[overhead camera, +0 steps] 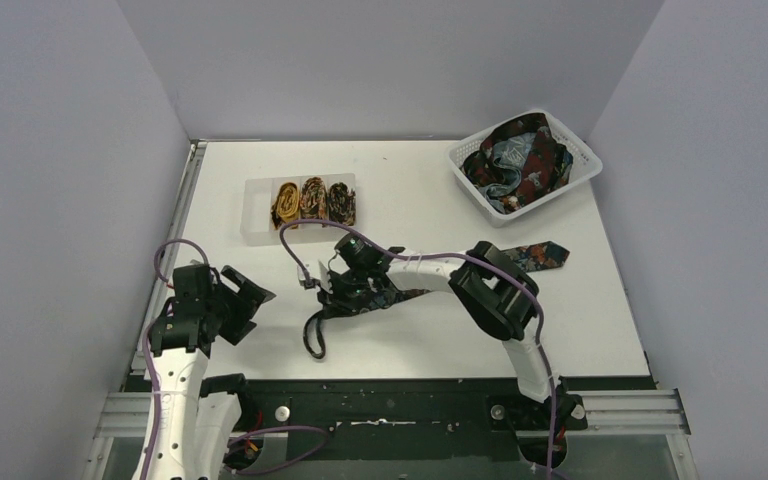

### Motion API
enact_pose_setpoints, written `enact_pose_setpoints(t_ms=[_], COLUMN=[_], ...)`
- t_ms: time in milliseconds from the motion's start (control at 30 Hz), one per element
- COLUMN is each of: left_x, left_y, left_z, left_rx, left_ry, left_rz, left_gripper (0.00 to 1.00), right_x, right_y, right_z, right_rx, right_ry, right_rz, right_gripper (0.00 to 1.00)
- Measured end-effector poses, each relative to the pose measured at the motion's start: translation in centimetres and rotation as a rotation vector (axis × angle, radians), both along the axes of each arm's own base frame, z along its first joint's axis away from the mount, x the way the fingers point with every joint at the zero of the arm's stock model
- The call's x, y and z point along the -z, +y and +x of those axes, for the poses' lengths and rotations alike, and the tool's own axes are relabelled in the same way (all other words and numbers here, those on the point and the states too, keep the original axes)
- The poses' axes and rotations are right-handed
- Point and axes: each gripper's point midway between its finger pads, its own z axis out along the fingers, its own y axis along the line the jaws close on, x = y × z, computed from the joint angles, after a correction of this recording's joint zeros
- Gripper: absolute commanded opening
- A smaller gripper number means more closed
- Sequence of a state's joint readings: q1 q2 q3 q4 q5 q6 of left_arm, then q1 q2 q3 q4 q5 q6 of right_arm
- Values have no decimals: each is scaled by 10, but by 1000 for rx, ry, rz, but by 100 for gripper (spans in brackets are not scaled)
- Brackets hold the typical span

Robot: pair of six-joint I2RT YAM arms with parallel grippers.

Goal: Roll the ties
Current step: Flatten out the tie at the center of the board.

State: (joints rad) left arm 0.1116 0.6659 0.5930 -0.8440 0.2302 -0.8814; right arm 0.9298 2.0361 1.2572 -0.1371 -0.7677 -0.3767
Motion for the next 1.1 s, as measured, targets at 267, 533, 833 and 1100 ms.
enact_pose_setpoints(t_ms=[267,533,833,1100], left_x=[15,12,12,14], left_y=[-23,-30,-29,-26], left_z=[3,4,3,15], left_rx=[107,159,187,193], left_ry=[-11,-31,-27,-55], left_rz=[-106,-129,-111,-90], left_gripper=[73,73,74,77], right_x=[0,-4,-17,-52], right_y=[-42,-20,-21,-91], right_z=[-25,36,70,93], right_rx=[280,437,516,790], right_ry=[298,528,473,116], right_rz=[-166,-226,-286,-296], right_gripper=[6,34,69,99])
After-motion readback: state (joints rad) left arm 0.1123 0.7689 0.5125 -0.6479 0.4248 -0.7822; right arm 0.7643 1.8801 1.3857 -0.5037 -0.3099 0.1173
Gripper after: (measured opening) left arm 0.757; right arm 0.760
